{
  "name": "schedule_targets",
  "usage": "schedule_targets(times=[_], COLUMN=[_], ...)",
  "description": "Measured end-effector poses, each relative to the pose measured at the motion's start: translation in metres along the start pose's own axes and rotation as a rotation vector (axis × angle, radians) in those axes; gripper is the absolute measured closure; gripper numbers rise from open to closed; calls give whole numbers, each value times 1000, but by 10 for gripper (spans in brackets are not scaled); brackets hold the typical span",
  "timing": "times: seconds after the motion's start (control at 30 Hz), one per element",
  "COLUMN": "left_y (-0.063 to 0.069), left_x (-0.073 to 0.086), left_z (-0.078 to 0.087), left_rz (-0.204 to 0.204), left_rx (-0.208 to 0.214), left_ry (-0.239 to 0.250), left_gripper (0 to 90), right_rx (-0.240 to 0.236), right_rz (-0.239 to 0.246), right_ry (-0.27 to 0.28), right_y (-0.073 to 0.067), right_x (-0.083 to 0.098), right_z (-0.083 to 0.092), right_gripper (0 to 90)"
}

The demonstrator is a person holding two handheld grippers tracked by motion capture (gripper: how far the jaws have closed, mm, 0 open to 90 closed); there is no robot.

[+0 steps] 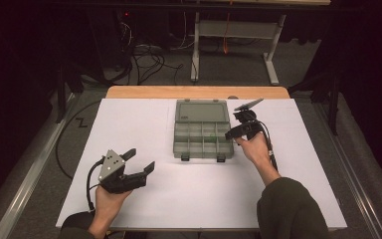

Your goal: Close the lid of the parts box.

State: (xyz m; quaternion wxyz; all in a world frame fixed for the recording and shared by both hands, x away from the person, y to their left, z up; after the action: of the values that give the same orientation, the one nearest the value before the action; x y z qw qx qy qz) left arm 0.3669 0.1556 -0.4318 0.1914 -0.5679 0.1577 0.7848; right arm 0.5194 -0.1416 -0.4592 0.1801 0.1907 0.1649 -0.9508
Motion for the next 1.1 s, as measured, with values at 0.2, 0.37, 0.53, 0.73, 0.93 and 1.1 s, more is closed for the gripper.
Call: schedule_targets(times=[0.2,0.37,0.53,0.73,0.93,1.1], left_y=[1,0,-1,-3,-1,1], left_x=[0,0,0,-2,-6,-9], left_z=[-1,-3,-5,-10,-17,-22], left_rz=[-4,-1,6,22,4,-6], left_rx=[2,0,-4,-14,-16,-12], left_ry=[-4,-8,-14,-21,-31,-36], left_gripper=[219,219,220,220,220,222], right_rx=[38,23,22,20,18,16], right_rz=[3,-6,-3,8,11,12], right_ry=[-57,-51,-53,-52,-52,-53], right_y=[-2,-1,-1,0,0,0], right_x=[-3,-3,-3,-3,-3,-3], right_z=[-2,-2,-2,-2,-2,-2], right_gripper=[618,616,615,615,615,614])
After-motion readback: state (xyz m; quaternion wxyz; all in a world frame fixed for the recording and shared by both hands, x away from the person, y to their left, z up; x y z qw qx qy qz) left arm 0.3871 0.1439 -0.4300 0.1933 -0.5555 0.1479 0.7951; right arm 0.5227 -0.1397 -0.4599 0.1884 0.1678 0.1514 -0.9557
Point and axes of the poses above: each handheld gripper's, and its own axes: z roughly backward along the jaws, x roughly out of its underside, y roughly to its right, the point moved 9 cm from there along -z, roughly forward along the jaws, and after that the axes turned 4 degrees about -x, right-handed, at the moved point
